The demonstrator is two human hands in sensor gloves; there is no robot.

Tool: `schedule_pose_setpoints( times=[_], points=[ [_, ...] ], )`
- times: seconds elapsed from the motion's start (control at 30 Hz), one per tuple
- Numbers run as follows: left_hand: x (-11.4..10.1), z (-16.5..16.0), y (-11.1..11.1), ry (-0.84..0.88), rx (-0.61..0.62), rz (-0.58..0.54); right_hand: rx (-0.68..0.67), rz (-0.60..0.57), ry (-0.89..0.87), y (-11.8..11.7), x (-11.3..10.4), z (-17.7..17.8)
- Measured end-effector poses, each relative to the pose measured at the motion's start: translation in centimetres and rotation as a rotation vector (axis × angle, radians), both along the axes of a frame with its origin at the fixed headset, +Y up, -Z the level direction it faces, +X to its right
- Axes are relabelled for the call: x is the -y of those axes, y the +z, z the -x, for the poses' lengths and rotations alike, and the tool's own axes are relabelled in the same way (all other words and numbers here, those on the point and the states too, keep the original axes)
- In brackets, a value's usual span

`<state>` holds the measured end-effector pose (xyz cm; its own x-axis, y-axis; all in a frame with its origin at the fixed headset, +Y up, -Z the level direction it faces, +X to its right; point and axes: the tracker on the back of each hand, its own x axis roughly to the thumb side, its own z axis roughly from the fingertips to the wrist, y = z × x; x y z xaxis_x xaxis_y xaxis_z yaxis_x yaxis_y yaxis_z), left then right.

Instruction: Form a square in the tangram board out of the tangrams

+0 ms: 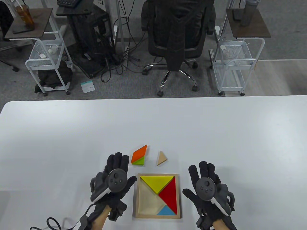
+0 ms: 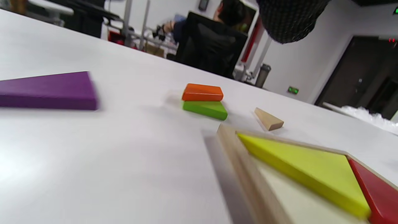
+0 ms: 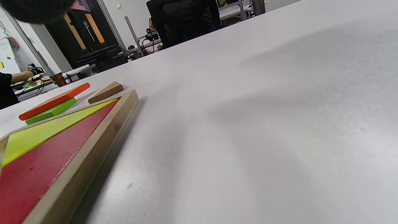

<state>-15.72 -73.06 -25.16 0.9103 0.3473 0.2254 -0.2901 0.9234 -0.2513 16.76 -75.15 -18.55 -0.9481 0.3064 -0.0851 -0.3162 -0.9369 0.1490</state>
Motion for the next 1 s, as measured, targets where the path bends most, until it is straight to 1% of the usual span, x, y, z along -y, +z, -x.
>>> schedule_pose_setpoints(
  times=[0.03, 0.07, 0.13, 0.2, 0.3, 0.43, 0.63, 1.0],
  points=[
    [0.1, -0.6, -1.8, -0.013, -0.002, 0.054, 0.0, 0.002, 0.001, 0.0, 0.0, 0.0],
    [0.3, -1.0, -3.2, -0.028, -0.004, 0.092, 0.001, 0.003, 0.0, 0.0, 0.0, 0.0],
    [1.1, -1.9, -6.3, -0.075, -0.014, 0.202, 0.005, 0.009, -0.005, 0.0, 0.0, -0.1],
    [2.1, -2.5, -8.3, -0.123, -0.021, 0.293, 0.008, 0.014, -0.013, -0.1, 0.0, -0.3],
    [3.1, -3.2, -10.1, -0.134, -0.054, 0.391, 0.01, 0.019, -0.016, -0.1, 0.1, -0.4],
    [3.8, -3.8, -11.4, -0.199, -0.047, 0.451, 0.01, 0.023, -0.023, -0.2, 0.1, -0.5],
    [4.0, -4.1, -12.1, -0.255, -0.067, 0.478, 0.014, 0.031, -0.03, -0.2, 0.1, -0.6],
    [4.0, -4.2, -12.1, -0.271, -0.074, 0.443, 0.019, 0.03, -0.028, -0.2, 0.1, -0.7]
  ],
)
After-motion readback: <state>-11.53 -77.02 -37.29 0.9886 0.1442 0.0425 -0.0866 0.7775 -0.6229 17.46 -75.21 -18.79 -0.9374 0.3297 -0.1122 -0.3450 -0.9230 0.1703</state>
